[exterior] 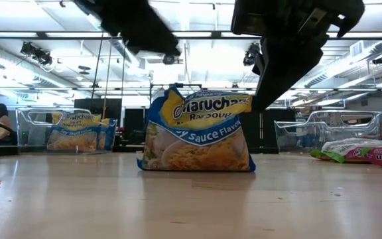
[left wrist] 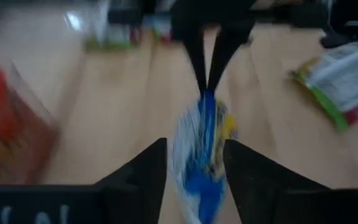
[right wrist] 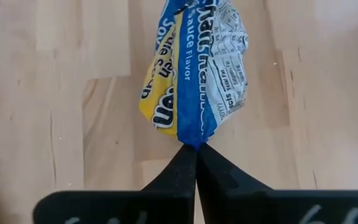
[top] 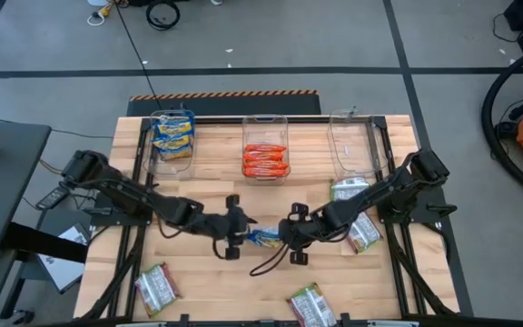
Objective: Sort Maruchan noodles
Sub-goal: Put the blue noodle pack into the left transparent bin
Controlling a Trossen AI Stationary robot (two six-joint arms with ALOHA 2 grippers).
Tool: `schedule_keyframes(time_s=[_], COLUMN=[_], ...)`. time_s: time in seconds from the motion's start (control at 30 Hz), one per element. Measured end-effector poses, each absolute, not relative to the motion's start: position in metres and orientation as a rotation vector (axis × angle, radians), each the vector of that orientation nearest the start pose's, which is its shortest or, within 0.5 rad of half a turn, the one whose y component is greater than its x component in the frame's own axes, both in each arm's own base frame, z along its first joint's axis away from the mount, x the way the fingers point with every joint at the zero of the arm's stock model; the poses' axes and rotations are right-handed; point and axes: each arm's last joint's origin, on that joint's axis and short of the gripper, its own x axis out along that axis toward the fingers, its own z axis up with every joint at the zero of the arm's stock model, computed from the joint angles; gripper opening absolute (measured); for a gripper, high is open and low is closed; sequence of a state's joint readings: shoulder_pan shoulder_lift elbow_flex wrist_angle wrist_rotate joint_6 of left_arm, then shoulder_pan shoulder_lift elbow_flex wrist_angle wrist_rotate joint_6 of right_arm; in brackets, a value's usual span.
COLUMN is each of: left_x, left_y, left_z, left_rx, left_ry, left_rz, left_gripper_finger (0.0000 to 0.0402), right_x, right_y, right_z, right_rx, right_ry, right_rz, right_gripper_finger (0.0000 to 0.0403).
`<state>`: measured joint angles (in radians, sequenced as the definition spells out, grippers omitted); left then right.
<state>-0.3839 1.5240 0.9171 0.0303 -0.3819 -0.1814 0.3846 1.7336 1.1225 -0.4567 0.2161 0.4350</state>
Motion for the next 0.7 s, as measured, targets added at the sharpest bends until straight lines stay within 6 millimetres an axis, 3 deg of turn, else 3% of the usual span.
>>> schedule_keyframes(time_s=[0.1, 0.33, 0.7], left_x=[0.315, 0.336, 0.326], left_y=[-0.118, -0.106, -0.103], left_z=[0.219, 0.177, 0.162], left_rx=[0.073, -0.007, -0.023], left_ry=[0.455, 0.532, 0.730], left_rz=[0.042, 0.108, 0.041], left_gripper_finger=[0.0184, 0.0221, 0.0192], right_x=[0.322, 0.323, 0.321], right_y=[0.121, 0.121, 0.120], right_z=[0.188, 0.189, 0.188], right_rx=[0.084, 0.078, 0.070], right_ry=[1.024, 1.015, 1.037], right_rz=[-0.078, -0.070, -0.075], right_gripper_finger=[0.0006, 0.0009, 0.0008])
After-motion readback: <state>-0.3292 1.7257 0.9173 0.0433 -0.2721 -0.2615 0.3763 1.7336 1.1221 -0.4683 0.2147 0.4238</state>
